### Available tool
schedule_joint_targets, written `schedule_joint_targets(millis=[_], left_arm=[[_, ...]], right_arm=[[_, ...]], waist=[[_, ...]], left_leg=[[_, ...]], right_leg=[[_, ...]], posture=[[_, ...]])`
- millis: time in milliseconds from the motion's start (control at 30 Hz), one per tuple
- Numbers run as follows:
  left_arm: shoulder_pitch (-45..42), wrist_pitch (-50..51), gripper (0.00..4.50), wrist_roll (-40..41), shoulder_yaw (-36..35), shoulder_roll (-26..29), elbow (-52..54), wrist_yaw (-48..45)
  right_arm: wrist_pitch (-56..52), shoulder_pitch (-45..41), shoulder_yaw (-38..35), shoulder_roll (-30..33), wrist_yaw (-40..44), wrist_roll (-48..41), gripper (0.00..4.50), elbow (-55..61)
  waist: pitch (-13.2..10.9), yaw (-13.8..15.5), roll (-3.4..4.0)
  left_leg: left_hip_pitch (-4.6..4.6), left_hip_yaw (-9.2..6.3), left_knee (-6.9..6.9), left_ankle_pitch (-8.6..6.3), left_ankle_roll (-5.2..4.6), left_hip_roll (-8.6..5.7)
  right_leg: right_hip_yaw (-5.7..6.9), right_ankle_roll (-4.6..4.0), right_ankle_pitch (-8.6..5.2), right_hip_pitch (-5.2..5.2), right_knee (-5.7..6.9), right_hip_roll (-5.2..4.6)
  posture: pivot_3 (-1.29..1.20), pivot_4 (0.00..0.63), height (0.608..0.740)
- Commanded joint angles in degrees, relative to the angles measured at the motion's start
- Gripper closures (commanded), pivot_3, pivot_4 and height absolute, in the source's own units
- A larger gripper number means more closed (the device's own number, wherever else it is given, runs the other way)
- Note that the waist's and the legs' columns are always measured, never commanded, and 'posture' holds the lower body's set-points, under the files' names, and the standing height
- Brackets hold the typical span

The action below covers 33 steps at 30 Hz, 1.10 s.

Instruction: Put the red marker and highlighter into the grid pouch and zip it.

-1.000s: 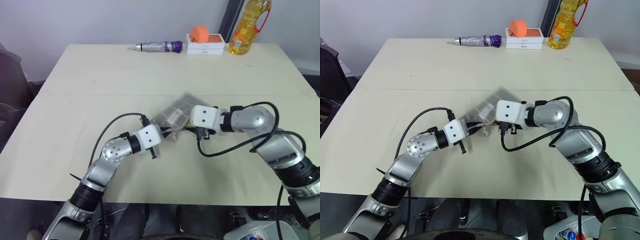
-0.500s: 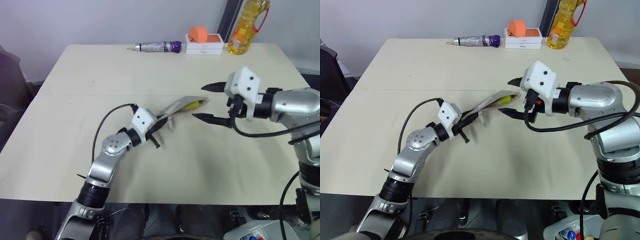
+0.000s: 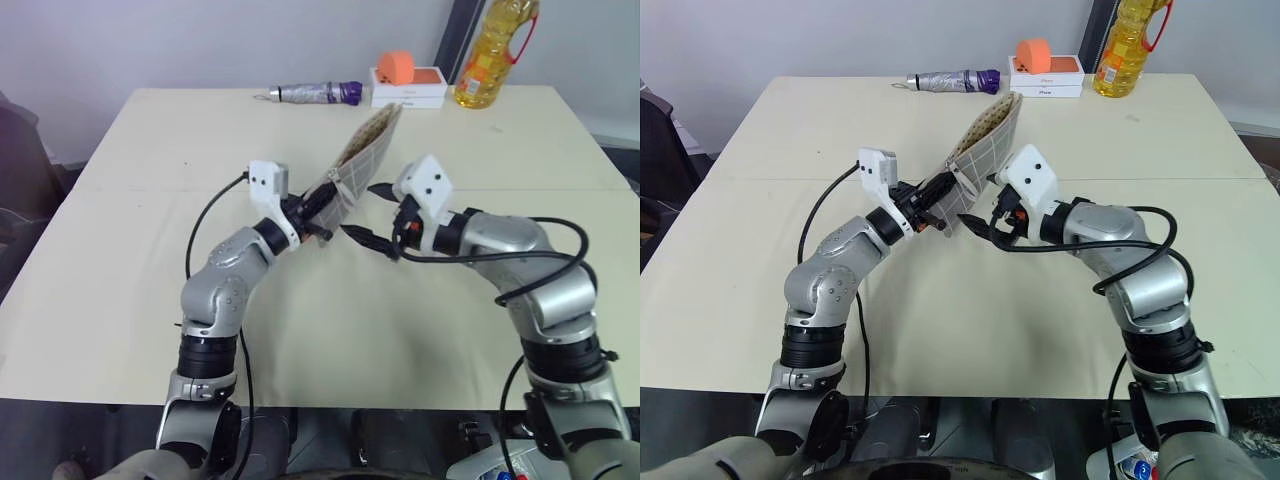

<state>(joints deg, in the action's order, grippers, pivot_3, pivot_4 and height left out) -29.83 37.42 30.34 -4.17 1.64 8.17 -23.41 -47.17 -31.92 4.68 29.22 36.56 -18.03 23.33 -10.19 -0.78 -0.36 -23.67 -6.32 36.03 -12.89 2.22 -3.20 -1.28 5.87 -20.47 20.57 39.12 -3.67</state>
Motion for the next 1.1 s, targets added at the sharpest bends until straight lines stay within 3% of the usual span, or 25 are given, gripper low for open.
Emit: schedule_joint_targets(millis=[33,133,200,267,433,467,633,867,1100], left_arm=[[-0.89,1.36,4.50,3.24,-0.47,0.21,3.64,0.01],[-0.70,1.87,4.50,4.03,-0.39,0.58,3.99,0.20],[-0.62,1.96,4.50,4.41,-0.32,0.72,4.13,0.43],[-0.51,1.91,4.50,4.53,-0.22,0.85,4.27,0.59],[0.21,1.35,4.50,4.00,0.10,1.57,4.70,0.63],[0.39,0.86,4.50,3.50,0.38,2.03,4.60,0.33],[2.50,-3.02,4.50,-1.35,4.33,7.23,4.46,-3.08],[6.69,-7.24,4.50,-6.00,8.69,14.07,4.98,-8.24],[8.50,-8.39,4.50,-7.04,9.40,15.69,5.77,-8.98]], right_arm=[[0.59,-1.82,0.31,-2.07,-2.73,0.55,0.21,0.04],[0.81,-2.06,0.74,-3.27,-3.93,0.69,0.21,-0.97],[0.77,-2.17,0.78,-4.08,-4.84,0.80,0.74,-1.90],[0.82,-2.19,0.72,-4.37,-5.34,0.88,1.57,-2.52],[1.33,-2.58,0.61,-2.56,-5.10,1.69,4.24,-3.03],[1.74,-2.82,0.50,-1.74,-4.82,2.06,4.45,-3.23],[4.99,-5.92,-2.08,3.67,-4.14,4.29,4.45,-6.26],[11.27,-11.89,-6.38,12.46,-7.79,11.18,4.45,-19.61],[10.53,-10.05,-6.87,14.22,-4.13,8.88,4.45,-20.86]], waist=[[0.00,0.00,0.00],[0.00,0.00,0.00],[0.00,0.00,0.00],[0.00,0.00,0.00],[0.00,-0.01,0.00],[0.00,-0.05,0.00],[0.00,-0.10,0.01],[0.00,0.10,0.01],[-0.01,-0.28,0.03]], left_leg=[[0.00,0.00,-0.01,0.00,0.01,0.00],[0.00,0.00,-0.01,0.01,0.01,-0.01],[0.00,0.00,-0.01,0.01,0.01,-0.01],[0.00,0.01,-0.01,0.01,0.01,-0.01],[0.00,0.01,-0.03,0.01,0.01,-0.01],[0.00,0.01,-0.03,0.01,0.01,-0.01],[0.00,0.03,-0.06,0.00,0.01,-0.01],[-0.01,0.06,-0.08,0.00,0.01,-0.01],[-0.01,0.09,-0.14,0.00,0.00,0.02]], right_leg=[[0.00,0.00,0.00,0.01,0.00,0.00],[0.00,0.00,0.00,0.01,0.00,0.00],[0.00,0.00,0.00,0.01,0.00,0.00],[-0.01,0.00,0.00,0.01,0.00,0.00],[-0.01,0.00,0.00,0.02,0.00,0.01],[-0.01,0.00,0.00,0.02,0.00,0.01],[-0.02,0.00,0.00,0.05,0.00,0.02],[-0.05,-0.01,0.00,0.05,-0.03,-0.02],[-0.13,-0.01,0.00,0.09,-0.04,-0.01]], posture=[[0.00,0.150,0.740],[0.00,0.150,0.740],[0.00,0.150,0.740],[0.00,0.150,0.740],[0.00,0.150,0.740],[0.00,0.150,0.740],[0.00,0.150,0.740],[0.00,0.150,0.740],[0.00,0.150,0.740]])
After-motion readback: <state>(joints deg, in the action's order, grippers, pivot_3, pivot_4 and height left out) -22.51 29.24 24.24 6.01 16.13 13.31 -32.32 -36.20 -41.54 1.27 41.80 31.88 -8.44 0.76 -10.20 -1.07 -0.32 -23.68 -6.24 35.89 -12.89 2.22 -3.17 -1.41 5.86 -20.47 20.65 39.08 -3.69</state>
